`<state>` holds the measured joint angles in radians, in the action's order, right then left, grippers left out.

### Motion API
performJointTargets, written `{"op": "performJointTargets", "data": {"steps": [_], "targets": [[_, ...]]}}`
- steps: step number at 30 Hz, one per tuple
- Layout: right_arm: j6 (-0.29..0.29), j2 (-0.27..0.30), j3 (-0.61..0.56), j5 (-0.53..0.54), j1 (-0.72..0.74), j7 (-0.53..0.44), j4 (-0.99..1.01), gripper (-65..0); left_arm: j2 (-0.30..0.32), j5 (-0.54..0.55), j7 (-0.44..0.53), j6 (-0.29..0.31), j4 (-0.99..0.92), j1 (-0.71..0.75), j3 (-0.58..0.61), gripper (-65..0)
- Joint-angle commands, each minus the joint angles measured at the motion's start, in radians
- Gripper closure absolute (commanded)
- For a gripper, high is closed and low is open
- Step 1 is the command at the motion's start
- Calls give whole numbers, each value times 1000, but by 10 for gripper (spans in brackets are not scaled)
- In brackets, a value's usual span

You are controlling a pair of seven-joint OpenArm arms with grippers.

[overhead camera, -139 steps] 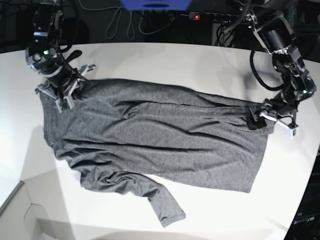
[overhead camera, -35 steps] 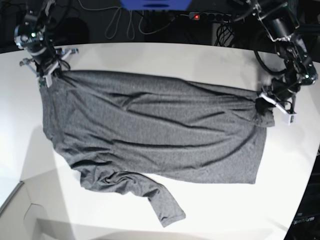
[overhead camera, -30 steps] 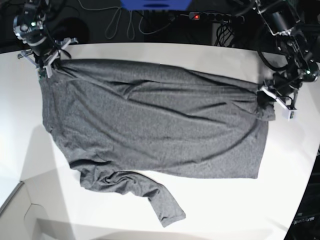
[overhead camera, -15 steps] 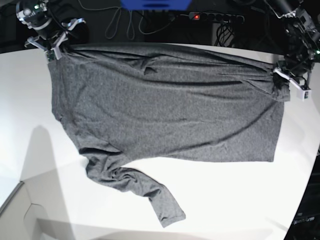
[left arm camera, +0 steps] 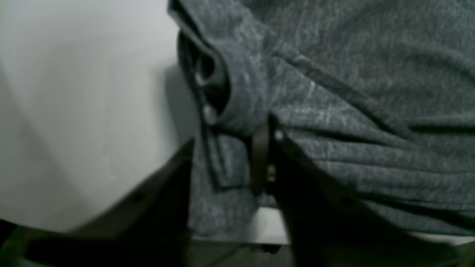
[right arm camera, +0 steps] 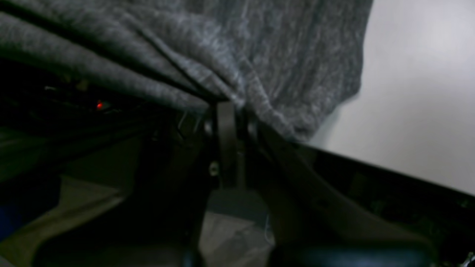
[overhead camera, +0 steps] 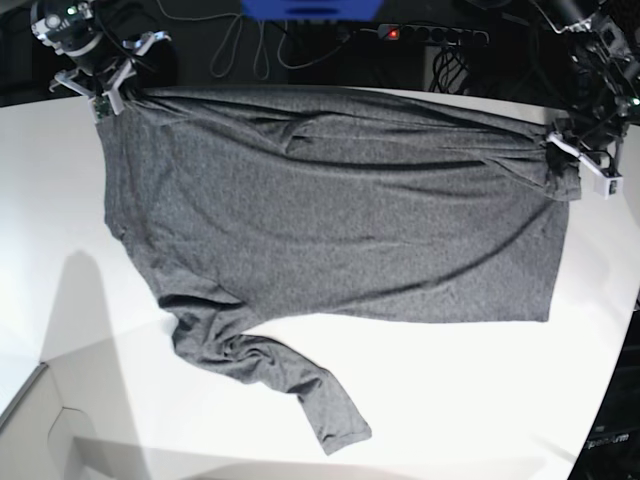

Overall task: Layout the t-shirt on the table in an organized manner, then fold the t-shirt properly
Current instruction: 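Lift both held corners and pull the shirt taut between the grippers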

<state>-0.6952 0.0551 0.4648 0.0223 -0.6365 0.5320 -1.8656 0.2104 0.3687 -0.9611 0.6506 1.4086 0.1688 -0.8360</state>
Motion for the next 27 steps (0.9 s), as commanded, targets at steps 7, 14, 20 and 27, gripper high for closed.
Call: {"op": "performJointTargets", "data": {"steps": [7, 14, 20, 27], "targets": [[-3, 9, 12, 0, -7, -13, -35, -20, 10, -27, -29, -12, 8, 1, -6, -262], [-3, 9, 12, 0, -15, -14, -50, -251, 14, -27, -29, -12, 8, 1, -7, -266], [-3, 2, 39, 0, -15, -14, -96, -316, 13, -27, -29, -12, 65, 1, -9, -266], [-3, 4, 64, 1, -6, -14, -113, -319, 7, -27, -37, -13, 186, 7, -10, -266]]}}
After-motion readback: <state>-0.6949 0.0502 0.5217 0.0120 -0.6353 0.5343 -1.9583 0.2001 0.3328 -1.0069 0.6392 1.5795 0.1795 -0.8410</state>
